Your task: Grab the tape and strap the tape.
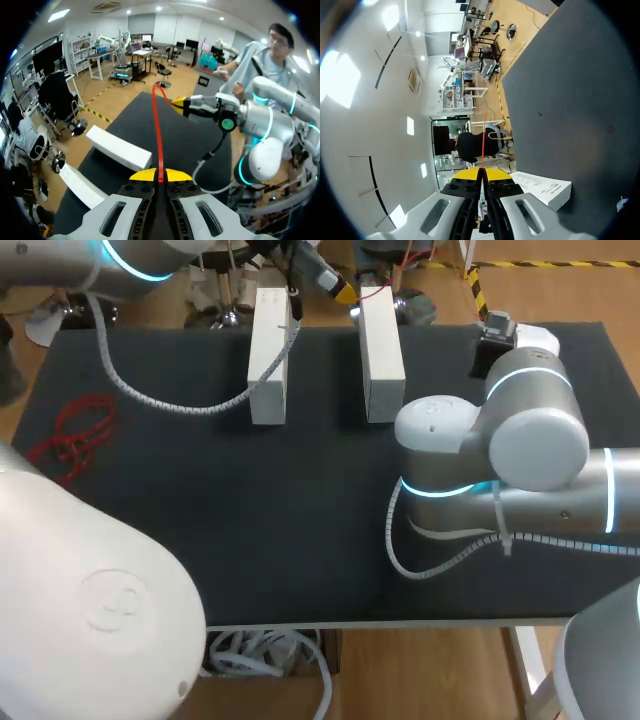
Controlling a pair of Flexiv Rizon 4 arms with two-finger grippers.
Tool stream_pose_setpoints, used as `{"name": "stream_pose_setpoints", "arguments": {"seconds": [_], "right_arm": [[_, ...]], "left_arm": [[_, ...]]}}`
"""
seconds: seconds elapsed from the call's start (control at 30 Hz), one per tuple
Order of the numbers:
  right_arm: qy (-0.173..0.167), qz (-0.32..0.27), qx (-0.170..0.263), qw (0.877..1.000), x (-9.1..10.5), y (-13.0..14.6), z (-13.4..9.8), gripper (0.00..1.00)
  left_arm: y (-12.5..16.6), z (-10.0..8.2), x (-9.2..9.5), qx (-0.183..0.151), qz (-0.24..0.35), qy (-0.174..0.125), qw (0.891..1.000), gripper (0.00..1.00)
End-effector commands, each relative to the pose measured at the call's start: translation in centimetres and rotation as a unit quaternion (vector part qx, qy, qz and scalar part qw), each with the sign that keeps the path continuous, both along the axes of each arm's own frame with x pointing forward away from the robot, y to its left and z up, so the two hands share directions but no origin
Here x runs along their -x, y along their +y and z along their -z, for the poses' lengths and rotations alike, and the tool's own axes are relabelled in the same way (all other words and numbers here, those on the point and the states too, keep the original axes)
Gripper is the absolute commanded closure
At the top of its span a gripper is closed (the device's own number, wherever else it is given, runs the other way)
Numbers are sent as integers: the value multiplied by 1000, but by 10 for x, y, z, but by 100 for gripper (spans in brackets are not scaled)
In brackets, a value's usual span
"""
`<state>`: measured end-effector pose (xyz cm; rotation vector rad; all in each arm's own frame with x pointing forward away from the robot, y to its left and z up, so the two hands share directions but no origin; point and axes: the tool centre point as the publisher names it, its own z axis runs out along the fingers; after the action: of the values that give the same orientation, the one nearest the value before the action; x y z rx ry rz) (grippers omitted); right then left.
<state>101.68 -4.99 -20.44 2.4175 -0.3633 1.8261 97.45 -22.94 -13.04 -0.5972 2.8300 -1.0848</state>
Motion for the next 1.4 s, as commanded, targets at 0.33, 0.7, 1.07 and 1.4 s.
{"name": "stream_pose_setpoints", "arguments": {"seconds": [0.33, 0.7, 1.07, 1.4], "right_arm": [[5, -1, 0, 1000, 0, -1, -3, 100], [5, -1, 0, 1000, 0, -1, -3, 100], [-24, -15, 10, 1000, -3, 2, -6, 100], [-424, -210, 183, 862, -23, -10, -25, 100]], "left_arm": [[15, -7, 5, -163, 17, 88, 983, 100], [15, -7, 5, -163, 17, 88, 983, 100], [15, -7, 5, -163, 17, 88, 983, 100], [15, -7, 5, -163, 17, 88, 983, 100]]}}
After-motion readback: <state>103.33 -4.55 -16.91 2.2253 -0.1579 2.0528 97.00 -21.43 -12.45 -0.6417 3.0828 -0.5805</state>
